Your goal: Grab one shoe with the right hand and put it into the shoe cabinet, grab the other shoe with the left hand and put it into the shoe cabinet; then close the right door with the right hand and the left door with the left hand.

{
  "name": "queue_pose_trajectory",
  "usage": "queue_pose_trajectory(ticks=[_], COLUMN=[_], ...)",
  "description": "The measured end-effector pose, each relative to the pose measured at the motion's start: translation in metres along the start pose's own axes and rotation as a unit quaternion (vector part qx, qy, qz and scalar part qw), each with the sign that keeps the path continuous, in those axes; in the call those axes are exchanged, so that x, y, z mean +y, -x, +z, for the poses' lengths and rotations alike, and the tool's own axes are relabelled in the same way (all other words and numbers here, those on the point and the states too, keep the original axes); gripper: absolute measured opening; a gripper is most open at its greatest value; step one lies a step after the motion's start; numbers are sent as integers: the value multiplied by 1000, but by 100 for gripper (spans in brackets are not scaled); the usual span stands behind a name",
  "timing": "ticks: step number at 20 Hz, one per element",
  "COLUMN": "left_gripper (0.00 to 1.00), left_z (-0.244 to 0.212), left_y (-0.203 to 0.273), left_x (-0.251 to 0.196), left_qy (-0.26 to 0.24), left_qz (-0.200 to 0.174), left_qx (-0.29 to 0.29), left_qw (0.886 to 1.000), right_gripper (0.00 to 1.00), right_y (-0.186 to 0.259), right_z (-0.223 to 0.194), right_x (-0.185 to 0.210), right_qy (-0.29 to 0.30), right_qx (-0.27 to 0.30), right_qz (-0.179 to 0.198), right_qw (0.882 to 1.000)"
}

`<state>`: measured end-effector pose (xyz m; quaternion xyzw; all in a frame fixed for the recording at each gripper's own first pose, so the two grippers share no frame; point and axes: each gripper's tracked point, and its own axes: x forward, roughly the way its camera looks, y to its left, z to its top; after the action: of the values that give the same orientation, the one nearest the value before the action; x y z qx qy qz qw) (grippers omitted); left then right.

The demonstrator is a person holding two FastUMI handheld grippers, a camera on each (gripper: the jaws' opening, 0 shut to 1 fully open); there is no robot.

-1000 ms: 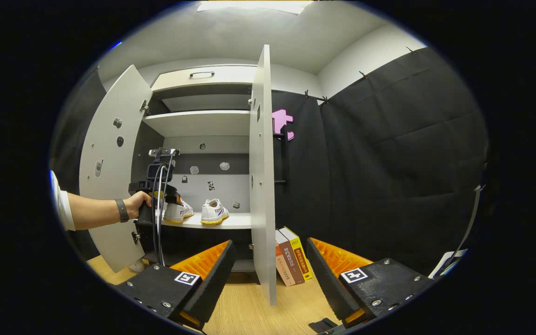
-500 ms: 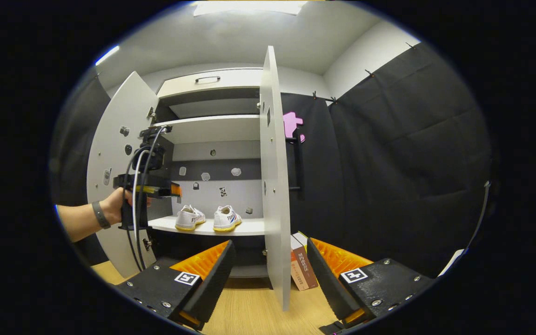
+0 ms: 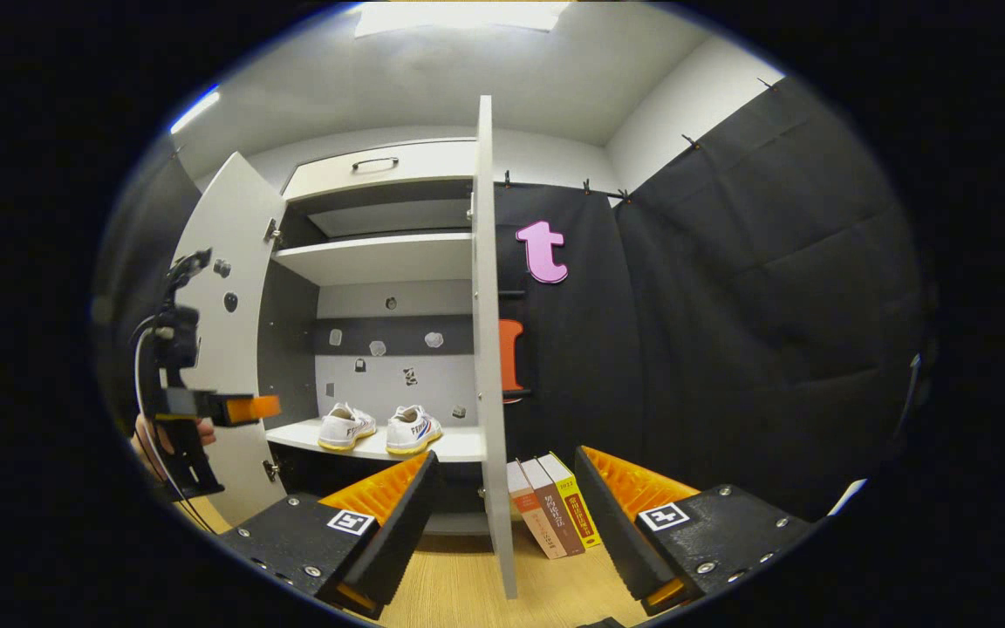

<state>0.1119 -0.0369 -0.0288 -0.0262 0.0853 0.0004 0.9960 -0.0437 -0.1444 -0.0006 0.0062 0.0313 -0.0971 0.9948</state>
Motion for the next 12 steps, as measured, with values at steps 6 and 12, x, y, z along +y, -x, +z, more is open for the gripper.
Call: queue_pose_trajectory(ticks=[6, 12], left_gripper=[96, 96], left_z=[-23, -56], left_y=[48, 89], left_x=[-21, -37], left_qy=[20, 5], left_qz=[-21, -34], left_qx=[-14, -22], left_qw=[999, 999], right_gripper=[94, 98], right_y=[-57, -126], right_z=[56, 73], right_x=[-49, -82], right_qy=[10, 29], right_qx=[-16, -18], right_qz=[-2, -19], right_qw=[1000, 999])
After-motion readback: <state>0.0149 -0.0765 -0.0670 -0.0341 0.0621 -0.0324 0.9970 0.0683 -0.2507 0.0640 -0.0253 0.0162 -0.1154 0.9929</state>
